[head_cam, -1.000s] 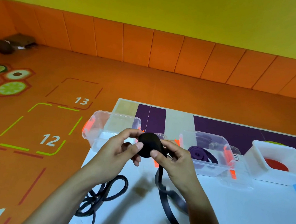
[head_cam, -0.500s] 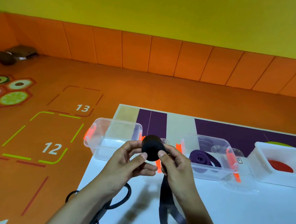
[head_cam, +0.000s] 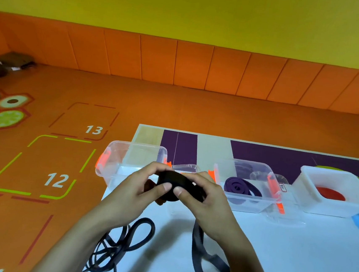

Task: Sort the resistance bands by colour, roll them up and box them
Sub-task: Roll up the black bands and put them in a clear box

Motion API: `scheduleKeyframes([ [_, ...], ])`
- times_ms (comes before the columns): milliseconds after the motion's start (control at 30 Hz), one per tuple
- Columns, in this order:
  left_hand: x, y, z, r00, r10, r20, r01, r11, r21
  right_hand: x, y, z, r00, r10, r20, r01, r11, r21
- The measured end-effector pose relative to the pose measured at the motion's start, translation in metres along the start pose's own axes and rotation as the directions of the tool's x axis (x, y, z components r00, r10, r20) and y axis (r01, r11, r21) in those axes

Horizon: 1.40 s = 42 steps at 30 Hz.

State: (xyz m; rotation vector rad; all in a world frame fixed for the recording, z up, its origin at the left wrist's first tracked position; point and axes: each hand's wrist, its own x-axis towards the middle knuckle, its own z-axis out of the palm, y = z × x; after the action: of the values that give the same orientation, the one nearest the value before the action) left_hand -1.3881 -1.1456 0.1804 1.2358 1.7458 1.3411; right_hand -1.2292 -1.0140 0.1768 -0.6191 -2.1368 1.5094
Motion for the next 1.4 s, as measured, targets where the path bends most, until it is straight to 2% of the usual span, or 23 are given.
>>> scheduleKeyframes([
  [67, 0.0, 0.003, 0.008, 0.997, 0.007, -0.077, -0.021, 0.984, -0.175, 0.001, -0.003, 0.0, 0.997, 0.004, -0.076, 0.01, 0.983, 0.184],
  [133, 0.003, 0.004, 0.013, 0.992, -0.021, -0.126, -0.024, 0.939, -0.342, 0.002, -0.002, 0.001, 0.993, 0.01, -0.116, 0.022, 0.964, 0.267],
  [233, 0.006, 0.005, 0.022, 0.993, -0.079, -0.089, 0.005, 0.774, -0.634, 0.004, 0.004, 0.01, 0.989, 0.049, -0.138, 0.007, 0.924, 0.382],
  [300, 0.005, 0.005, 0.027, 0.987, -0.151, -0.046, 0.064, 0.649, -0.758, 0.002, 0.006, 0.018, 0.981, 0.079, -0.177, 0.006, 0.9, 0.437],
  [333, 0.004, 0.005, 0.028, 0.981, -0.191, -0.026, 0.104, 0.638, -0.763, 0.001, 0.007, 0.02, 0.981, 0.079, -0.179, 0.006, 0.901, 0.433],
  [367, 0.004, 0.005, 0.027, 0.974, -0.226, -0.008, 0.15, 0.673, -0.725, 0.0, 0.009, 0.02, 0.981, 0.076, -0.177, 0.004, 0.91, 0.415],
  [400, 0.004, 0.004, 0.024, 0.969, -0.247, 0.0, 0.191, 0.749, -0.634, 0.0, 0.011, 0.018, 0.983, 0.073, -0.17, -0.001, 0.921, 0.39],
  [467, 0.004, -0.001, 0.013, 0.969, -0.247, -0.027, 0.226, 0.919, -0.323, -0.001, 0.012, 0.011, 0.986, 0.078, -0.15, -0.03, 0.953, 0.302],
  [500, 0.005, -0.002, 0.008, 0.974, -0.22, -0.049, 0.208, 0.962, -0.177, 0.0, 0.011, 0.006, 0.989, 0.071, -0.132, -0.038, 0.971, 0.235],
  [533, 0.005, -0.002, 0.004, 0.982, -0.176, -0.063, 0.17, 0.982, -0.082, 0.001, 0.009, 0.003, 0.993, 0.056, -0.107, -0.038, 0.986, 0.162],
  [600, 0.006, 0.002, -0.001, 0.996, -0.078, -0.032, 0.077, 0.997, -0.017, 0.003, 0.007, -0.001, 0.998, 0.033, -0.06, -0.029, 0.997, 0.065],
  [700, 0.008, 0.003, -0.007, 0.998, -0.008, 0.057, 0.008, 1.0, 0.012, 0.005, 0.006, -0.003, 0.999, 0.01, -0.051, -0.005, 0.997, 0.081],
  [767, 0.007, 0.001, -0.008, 0.998, 0.007, 0.066, -0.005, 1.0, -0.023, 0.005, 0.008, -0.003, 0.998, 0.0, -0.068, 0.009, 0.993, 0.12],
  [933, 0.006, -0.004, 0.005, 1.0, -0.015, -0.027, 0.007, 0.964, -0.267, 0.005, 0.015, -0.003, 0.998, 0.036, -0.051, -0.022, 0.965, 0.263],
  [1000, 0.008, -0.006, 0.009, 0.995, -0.049, -0.086, 0.009, 0.909, -0.417, 0.005, 0.02, 0.002, 0.996, 0.066, -0.058, -0.045, 0.953, 0.3],
  [1100, 0.011, -0.002, 0.013, 0.99, -0.074, -0.118, -0.018, 0.773, -0.634, 0.006, 0.022, 0.014, 0.992, 0.083, -0.091, -0.042, 0.924, 0.379],
  [1300, 0.012, 0.003, 0.019, 0.988, -0.133, -0.081, 0.024, 0.641, -0.767, 0.011, 0.015, 0.012, 0.989, 0.086, -0.116, -0.031, 0.911, 0.412],
  [1333, 0.012, 0.001, 0.02, 0.987, -0.141, -0.077, 0.033, 0.647, -0.762, 0.012, 0.012, 0.01, 0.99, 0.079, -0.113, -0.028, 0.915, 0.402],
  [1400, 0.01, 0.0, 0.018, 0.981, -0.172, -0.088, 0.067, 0.732, -0.678, 0.013, 0.006, 0.005, 0.993, 0.049, -0.111, -0.006, 0.934, 0.358],
])
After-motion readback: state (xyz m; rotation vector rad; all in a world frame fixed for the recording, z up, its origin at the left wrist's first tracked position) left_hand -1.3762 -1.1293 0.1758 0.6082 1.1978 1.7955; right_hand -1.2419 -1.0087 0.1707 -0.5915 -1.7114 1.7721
